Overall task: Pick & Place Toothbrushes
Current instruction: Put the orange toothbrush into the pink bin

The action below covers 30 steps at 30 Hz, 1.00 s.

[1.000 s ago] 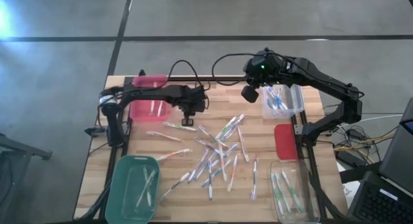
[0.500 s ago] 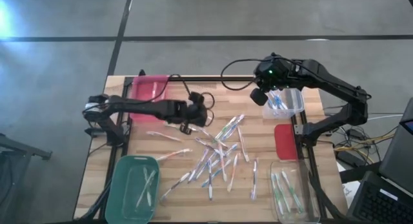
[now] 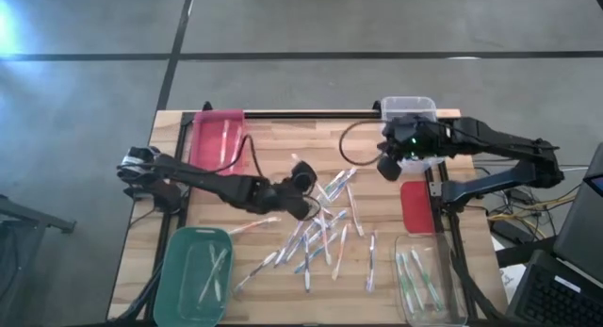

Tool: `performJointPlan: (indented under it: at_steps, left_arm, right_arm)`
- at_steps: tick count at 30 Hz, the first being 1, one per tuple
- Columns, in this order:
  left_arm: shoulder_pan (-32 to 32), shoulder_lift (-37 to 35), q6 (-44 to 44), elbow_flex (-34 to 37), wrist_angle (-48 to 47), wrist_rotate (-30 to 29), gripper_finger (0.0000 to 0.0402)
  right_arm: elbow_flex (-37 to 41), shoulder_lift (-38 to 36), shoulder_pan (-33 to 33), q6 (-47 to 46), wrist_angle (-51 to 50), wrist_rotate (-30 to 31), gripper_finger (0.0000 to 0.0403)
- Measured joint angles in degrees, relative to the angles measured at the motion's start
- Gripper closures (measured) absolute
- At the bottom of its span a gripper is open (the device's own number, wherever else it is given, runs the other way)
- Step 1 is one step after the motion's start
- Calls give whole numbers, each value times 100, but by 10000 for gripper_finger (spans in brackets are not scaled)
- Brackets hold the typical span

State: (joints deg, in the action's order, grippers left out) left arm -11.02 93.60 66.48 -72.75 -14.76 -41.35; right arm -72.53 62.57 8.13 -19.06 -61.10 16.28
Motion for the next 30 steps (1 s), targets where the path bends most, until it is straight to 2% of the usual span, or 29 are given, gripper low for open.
performJointPlan:
  at_steps: [5, 9, 15, 18, 24, 30]
  left_arm:
    - [-221, 6, 967, 0, 680, 1, 390]
    - [-357, 11, 1919, 0, 1105, -2, 390]
    - [-563, 11, 3772, 2, 1358, 5, 390]
    - [-654, 11, 4845, 99, 1462, -12, 390]
    - [-778, 28, 5736, 444, 2307, -171, 384]
    - [-954, 28, 6989, 979, 3752, -581, 388]
  right_arm:
    - [984, -591, -511, -338, 922, -4, 394]
    - [1769, -979, -894, -528, 2037, -16, 394]
    - [2668, -1199, -1329, -545, 3235, -88, 394]
    - [3048, -1227, -1472, -620, 3865, -309, 394]
    - [3712, -1216, -1725, -603, 5521, -1138, 394]
    - [4166, -1192, -1914, -596, 6664, -1291, 394]
